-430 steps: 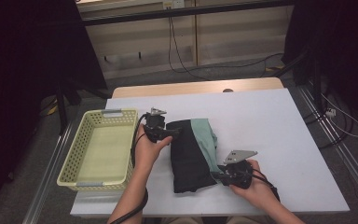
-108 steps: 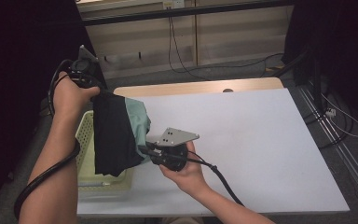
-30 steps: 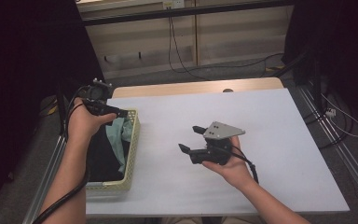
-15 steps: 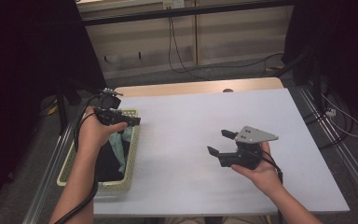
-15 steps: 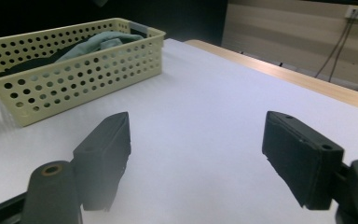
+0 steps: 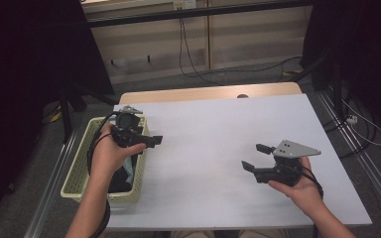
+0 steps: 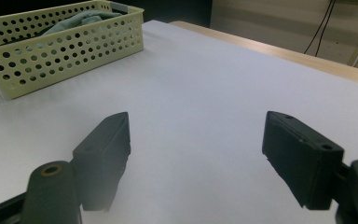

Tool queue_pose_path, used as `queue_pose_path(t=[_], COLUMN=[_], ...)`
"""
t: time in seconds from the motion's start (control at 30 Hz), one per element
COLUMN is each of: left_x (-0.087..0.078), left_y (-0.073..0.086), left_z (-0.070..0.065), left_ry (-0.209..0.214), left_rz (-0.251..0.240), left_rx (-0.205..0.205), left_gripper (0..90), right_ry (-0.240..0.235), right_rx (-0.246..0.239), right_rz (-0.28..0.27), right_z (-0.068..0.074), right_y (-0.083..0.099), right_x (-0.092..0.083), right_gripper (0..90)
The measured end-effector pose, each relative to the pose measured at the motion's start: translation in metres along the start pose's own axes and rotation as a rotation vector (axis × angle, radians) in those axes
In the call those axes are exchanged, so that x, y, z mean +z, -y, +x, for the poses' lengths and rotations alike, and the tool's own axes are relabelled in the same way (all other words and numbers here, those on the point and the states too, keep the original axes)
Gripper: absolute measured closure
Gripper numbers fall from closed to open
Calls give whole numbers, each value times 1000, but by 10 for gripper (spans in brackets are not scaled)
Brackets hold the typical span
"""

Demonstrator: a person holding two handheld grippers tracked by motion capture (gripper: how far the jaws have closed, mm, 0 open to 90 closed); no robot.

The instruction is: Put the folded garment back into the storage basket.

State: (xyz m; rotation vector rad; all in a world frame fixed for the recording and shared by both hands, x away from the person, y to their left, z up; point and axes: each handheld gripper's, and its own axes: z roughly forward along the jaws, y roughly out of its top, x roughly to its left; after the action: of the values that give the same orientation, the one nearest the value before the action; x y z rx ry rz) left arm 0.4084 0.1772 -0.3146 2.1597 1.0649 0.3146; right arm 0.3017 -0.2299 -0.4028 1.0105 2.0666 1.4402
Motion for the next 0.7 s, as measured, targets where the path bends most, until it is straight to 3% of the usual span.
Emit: queue_pose_path(t=[0.1,0.17,0.27,0.6,0.7], left_x=[3,5,8,0,-1], left_y=[6,10,17,37,46], left_z=[-6,-10,-14,-23,-25], left_ry=[40,44,85,117,129], left_rz=[-14,-16,-24,-69,-83], left_rx=[17,28,18,50,41], left_gripper=[188,188,188,180,176], right_ry=[4,7,9,16,17], right_rx=[14,22,28,29,30], right_rz=[2,10,18,44,51], right_z=[-5,-8,-11,-17,-18], right_y=[4,7,10,19,21], right_x=[-6,-10,-16,-31,-35], right_gripper=[237,237,237,234,233])
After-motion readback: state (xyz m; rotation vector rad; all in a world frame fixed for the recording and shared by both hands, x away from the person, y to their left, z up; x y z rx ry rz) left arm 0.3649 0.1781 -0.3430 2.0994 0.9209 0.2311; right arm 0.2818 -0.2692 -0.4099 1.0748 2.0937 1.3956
